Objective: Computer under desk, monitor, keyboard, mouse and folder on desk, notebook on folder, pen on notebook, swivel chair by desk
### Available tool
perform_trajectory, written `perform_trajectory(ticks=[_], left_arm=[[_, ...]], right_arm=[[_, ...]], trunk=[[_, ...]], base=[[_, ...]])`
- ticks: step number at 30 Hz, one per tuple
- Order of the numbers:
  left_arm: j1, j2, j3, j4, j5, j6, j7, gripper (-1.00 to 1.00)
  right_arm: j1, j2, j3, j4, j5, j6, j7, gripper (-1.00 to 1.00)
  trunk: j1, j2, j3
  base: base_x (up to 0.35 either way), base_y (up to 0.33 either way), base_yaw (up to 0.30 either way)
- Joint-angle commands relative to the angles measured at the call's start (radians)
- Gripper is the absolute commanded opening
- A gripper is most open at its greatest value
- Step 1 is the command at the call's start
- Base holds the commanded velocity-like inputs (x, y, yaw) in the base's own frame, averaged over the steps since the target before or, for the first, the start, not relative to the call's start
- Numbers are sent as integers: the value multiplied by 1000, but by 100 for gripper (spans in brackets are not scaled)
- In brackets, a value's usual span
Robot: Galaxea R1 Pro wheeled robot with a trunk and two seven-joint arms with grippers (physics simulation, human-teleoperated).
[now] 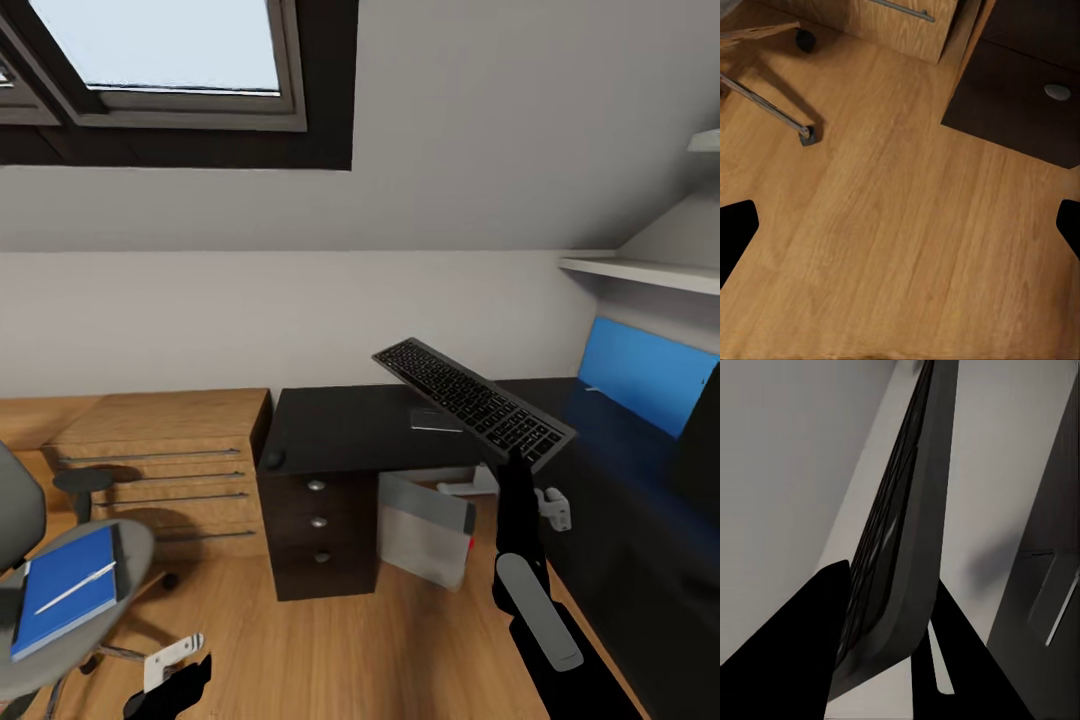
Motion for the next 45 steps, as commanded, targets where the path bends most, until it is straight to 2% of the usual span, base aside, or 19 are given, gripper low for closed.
perform_trajectory(ticks=[1,14,34,45], left_arm=[[0,-1,2,-2,7,7,2,100],[0,-1,0,-1,7,7,2,100],[0,-2,-1,13,5,7,3,100],[0,-2,-1,14,5,7,3,100]], right_arm=[[-1,-1,4,-1,-1,-6,-3,-100],[-1,-1,3,13,-1,-4,0,-100],[-1,-1,4,13,-2,-5,0,-100],[-1,9,3,16,-2,-6,1,-100]], trunk=[[-1,-1,-1],[-1,-1,-1],[-1,-1,-1],[-1,-1,-1]], base=[[-327,0,-5],[-312,-128,-1],[-331,-26,0],[-331,-95,0]])
